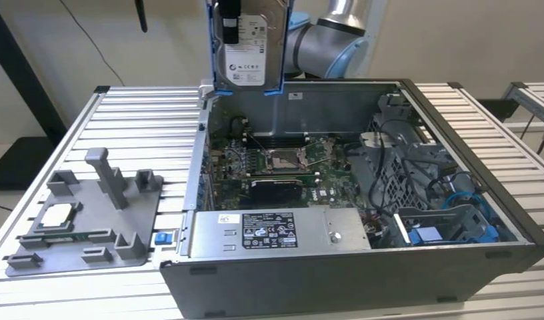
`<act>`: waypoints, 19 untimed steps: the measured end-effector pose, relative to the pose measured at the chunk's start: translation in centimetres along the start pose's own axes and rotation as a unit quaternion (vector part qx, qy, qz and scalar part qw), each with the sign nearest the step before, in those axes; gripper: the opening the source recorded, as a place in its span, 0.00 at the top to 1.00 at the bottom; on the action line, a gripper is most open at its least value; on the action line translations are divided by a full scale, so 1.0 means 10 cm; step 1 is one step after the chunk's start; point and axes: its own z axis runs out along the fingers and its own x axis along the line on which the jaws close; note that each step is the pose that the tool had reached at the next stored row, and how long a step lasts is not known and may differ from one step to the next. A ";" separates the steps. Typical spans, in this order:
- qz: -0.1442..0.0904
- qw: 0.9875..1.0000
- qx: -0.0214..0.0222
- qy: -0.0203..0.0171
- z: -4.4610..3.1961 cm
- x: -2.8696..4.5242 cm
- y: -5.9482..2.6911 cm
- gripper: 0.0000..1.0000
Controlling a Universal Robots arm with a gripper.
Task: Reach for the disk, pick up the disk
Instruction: 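Pick up the disk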
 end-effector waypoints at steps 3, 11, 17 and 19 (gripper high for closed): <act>0.000 1.000 0.000 0.000 0.000 0.000 -0.038 1.00; 0.000 1.000 0.006 0.000 0.001 0.003 -0.196 1.00; 0.000 1.000 0.024 0.000 0.017 0.010 -0.302 1.00; 0.000 1.000 0.024 0.000 0.020 0.011 -0.379 1.00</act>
